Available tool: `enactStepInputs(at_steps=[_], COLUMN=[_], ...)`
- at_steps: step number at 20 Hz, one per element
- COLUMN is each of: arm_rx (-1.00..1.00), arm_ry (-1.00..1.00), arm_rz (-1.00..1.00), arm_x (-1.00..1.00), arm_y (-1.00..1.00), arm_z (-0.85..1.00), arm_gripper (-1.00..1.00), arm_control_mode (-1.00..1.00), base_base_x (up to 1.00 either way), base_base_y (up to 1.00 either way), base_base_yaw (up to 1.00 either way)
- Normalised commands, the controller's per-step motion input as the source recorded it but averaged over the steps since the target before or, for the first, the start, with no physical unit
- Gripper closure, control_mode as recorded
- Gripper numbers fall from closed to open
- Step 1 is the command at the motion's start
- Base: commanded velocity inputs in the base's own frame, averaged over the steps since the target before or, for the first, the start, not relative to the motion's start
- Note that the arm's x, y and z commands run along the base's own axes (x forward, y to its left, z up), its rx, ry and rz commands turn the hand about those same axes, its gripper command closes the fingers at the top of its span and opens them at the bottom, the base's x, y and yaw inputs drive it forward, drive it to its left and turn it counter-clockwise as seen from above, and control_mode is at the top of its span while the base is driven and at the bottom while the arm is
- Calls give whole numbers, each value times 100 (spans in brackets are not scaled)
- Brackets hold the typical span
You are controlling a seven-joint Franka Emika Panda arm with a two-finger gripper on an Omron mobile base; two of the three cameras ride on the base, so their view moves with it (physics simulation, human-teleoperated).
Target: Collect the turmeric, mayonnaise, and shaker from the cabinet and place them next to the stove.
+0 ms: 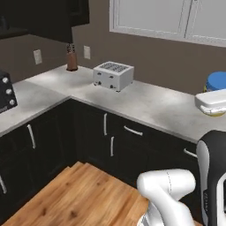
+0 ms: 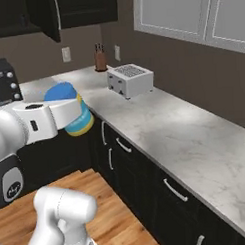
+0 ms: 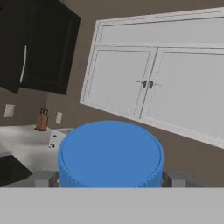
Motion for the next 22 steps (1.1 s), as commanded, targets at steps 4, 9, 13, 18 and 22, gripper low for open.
enactStepInputs(at_steps=[4, 9, 13, 18, 22], arm_rx=[0, 0, 0, 0, 0], arm_ry=[0, 0, 0, 0, 0], arm_rz=[0, 0, 0, 0, 0], arm_x=[0, 0, 0, 0, 0], arm_y=[0, 0, 0, 0, 0], arm_z=[0, 0, 0, 0, 0], arm_gripper=[100, 100, 100, 100, 100], arm_control_mode=[100, 100, 100, 100, 100], base_base_x=[-10, -7, -1, 0, 0], base_base_y=[-38, -36, -43, -54, -57], base_base_yaw=[-41, -41, -39, -36, -34])
